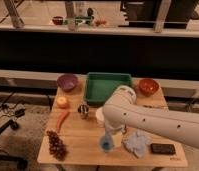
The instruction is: Place sponge in plastic cup
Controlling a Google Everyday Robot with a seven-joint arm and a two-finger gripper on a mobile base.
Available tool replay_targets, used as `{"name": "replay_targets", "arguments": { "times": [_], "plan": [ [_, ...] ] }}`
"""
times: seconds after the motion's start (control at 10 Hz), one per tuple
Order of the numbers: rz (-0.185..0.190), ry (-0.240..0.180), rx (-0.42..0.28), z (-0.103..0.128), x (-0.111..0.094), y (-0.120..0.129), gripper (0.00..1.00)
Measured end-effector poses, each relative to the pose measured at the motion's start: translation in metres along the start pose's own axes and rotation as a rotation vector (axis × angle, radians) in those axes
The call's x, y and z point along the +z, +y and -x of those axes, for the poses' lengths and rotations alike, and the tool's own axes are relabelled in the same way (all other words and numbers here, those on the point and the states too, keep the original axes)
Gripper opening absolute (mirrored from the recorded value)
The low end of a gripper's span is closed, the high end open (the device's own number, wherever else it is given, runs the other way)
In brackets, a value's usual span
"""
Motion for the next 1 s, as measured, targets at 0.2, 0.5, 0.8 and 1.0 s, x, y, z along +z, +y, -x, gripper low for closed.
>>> {"name": "replay_targets", "arguments": {
  "times": [0.2,0.5,0.8,1.0],
  "plan": [
    [0.040,-0.011,-0.012,0.012,0.018,0.007,0.00],
    [0.070,-0.018,-0.041,0.028,0.034,0.006,0.00],
    [0.082,-0.020,-0.048,0.030,0.040,0.005,0.00],
    [0.090,-0.024,-0.039,0.027,0.044,0.007,0.00]
  ]
}}
